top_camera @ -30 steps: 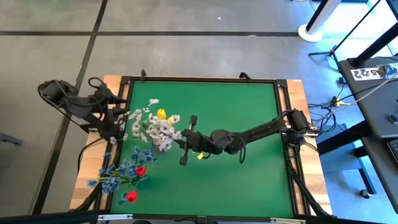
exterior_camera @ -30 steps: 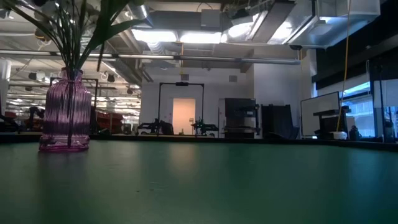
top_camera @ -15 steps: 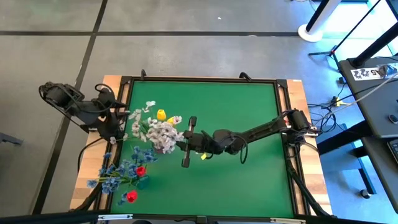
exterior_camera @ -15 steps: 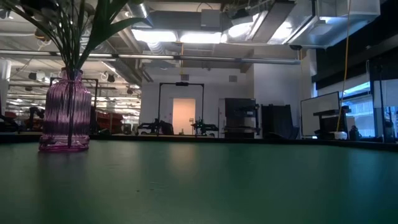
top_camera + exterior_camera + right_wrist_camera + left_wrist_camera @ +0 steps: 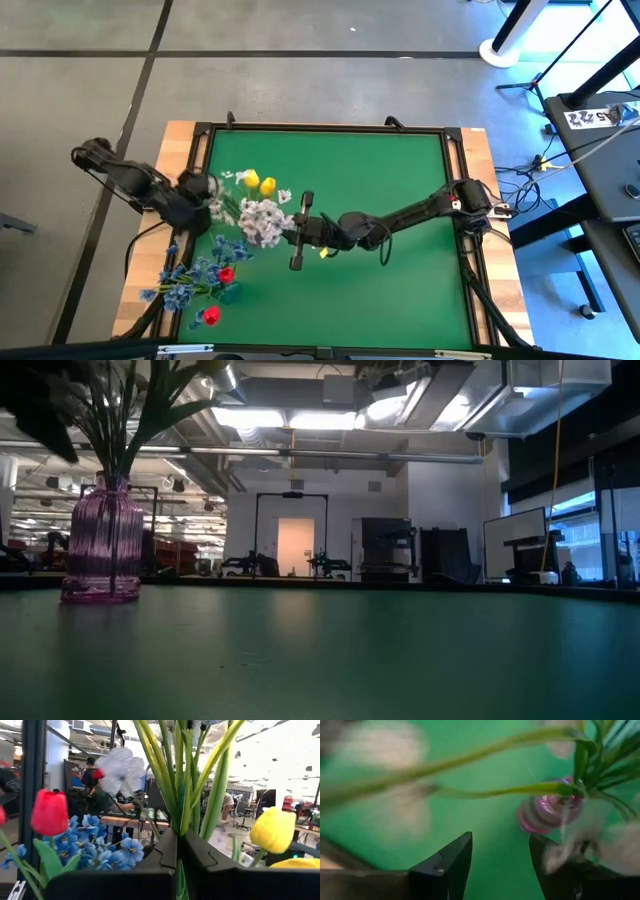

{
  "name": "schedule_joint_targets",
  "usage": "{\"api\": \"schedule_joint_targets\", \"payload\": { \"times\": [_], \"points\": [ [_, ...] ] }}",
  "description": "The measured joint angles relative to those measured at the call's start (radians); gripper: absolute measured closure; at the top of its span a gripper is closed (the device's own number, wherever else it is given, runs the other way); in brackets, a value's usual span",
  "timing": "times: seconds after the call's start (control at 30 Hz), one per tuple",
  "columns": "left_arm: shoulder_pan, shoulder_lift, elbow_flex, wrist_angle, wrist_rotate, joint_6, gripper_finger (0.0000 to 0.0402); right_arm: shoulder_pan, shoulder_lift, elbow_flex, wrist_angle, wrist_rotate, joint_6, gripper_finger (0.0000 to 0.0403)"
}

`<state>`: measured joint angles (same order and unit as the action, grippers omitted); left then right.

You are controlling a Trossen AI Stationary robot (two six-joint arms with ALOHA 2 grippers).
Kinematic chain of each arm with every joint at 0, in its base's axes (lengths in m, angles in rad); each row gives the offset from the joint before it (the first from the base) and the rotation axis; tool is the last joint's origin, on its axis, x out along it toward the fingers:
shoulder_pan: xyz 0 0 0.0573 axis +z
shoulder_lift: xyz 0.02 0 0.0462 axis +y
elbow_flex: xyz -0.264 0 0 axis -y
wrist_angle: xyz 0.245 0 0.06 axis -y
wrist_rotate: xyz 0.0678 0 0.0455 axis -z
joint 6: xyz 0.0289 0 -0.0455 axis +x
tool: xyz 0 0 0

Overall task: Sort flowers into vase by color
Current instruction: Put the white flowers into the violet vase

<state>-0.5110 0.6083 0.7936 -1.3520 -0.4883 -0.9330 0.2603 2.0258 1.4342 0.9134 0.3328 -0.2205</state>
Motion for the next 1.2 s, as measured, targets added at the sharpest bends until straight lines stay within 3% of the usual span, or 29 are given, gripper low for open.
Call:
{"api": "schedule_joint_targets", "payload": {
  "times": [0.1, 0.2, 0.5, 0.77, 1.2],
  "points": [
    [0.000, 0.000, -0.082, 0.104, 0.035, 0.030, 0.0209, -0.002, 0.001, 0.000, 0.013, 0.000, 0.007, 0.0393],
    [0.000, 0.018, -0.090, 0.188, 0.033, 0.065, 0.0209, 0.001, 0.001, 0.001, 0.038, -0.010, 0.005, 0.0393],
    [0.000, 0.048, -0.131, 0.326, 0.037, 0.102, 0.0209, 0.001, -0.002, 0.006, 0.044, -0.011, 0.004, 0.0393],
    [0.000, 0.151, -0.192, 0.399, 0.038, 0.065, 0.0209, 0.001, -0.003, 0.006, 0.039, 0.016, -0.025, 0.0393],
    [0.000, 0.322, -0.202, 0.545, -0.077, 0.074, 0.0209, 0.010, -0.008, 0.006, 0.008, 0.016, -0.018, 0.0393]
  ]
}}
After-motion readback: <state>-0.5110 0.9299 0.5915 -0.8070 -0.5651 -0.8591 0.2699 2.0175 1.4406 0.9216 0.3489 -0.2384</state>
